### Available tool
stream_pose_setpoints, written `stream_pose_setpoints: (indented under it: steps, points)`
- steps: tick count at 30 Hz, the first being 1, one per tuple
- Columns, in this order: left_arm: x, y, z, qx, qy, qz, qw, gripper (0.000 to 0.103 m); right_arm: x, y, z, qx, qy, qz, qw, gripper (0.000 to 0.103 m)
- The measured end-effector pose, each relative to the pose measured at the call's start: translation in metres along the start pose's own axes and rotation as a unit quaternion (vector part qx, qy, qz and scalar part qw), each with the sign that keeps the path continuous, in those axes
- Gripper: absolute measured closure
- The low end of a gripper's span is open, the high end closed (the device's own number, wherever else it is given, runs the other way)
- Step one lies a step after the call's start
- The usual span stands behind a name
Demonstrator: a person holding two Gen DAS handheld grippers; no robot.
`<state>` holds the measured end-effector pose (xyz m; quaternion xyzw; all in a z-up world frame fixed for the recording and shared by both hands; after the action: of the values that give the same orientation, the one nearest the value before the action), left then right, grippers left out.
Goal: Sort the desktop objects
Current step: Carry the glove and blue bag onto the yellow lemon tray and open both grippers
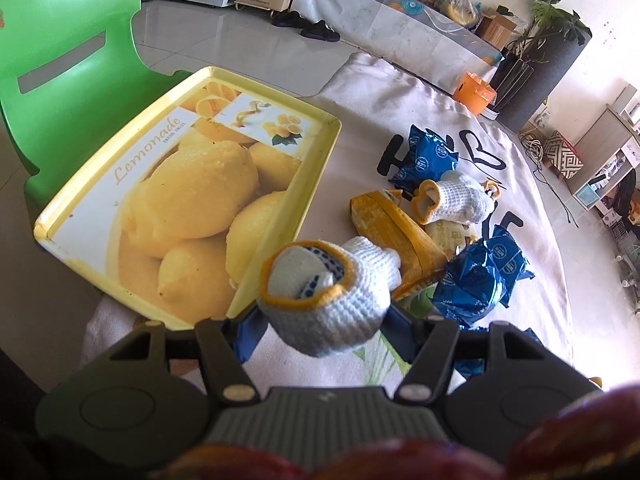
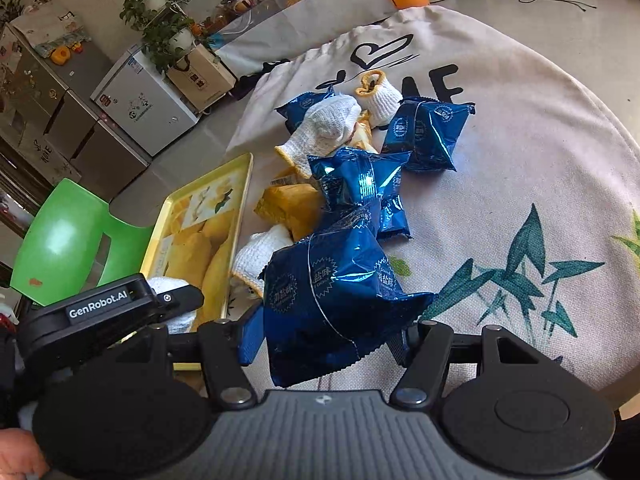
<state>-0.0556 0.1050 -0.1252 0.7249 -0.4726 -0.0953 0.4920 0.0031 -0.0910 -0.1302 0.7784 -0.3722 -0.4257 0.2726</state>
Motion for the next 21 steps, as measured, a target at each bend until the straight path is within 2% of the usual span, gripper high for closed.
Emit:
stream_pose_setpoints:
  steps: [9,21]
  points:
    - [-0.002,0.009,0.003,0.006,-0.004,0.009,0.9999,0.041,-0.029,0.001,0.017,-0.012,0.045,-0.013,0.999,0.042]
    - [-0.002,0.016,-0.001,0.009,0.005,0.02,0.9997,0.041,-0.038,0.003,0.022,-0.015,0.049,-0.019,0.998,0.042]
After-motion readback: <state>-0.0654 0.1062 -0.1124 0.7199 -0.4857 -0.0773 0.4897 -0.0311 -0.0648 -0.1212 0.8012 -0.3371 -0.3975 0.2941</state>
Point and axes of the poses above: each gripper's, at about its wrist camera, not at the fingertips, and y roughly against the way its jaws point, x to its right, z to its underside, the point moved 8 cm from there along -y, roughly the way its jaws point, and after that the axes turned 2 degrees about -x, right-handed, at the moved point
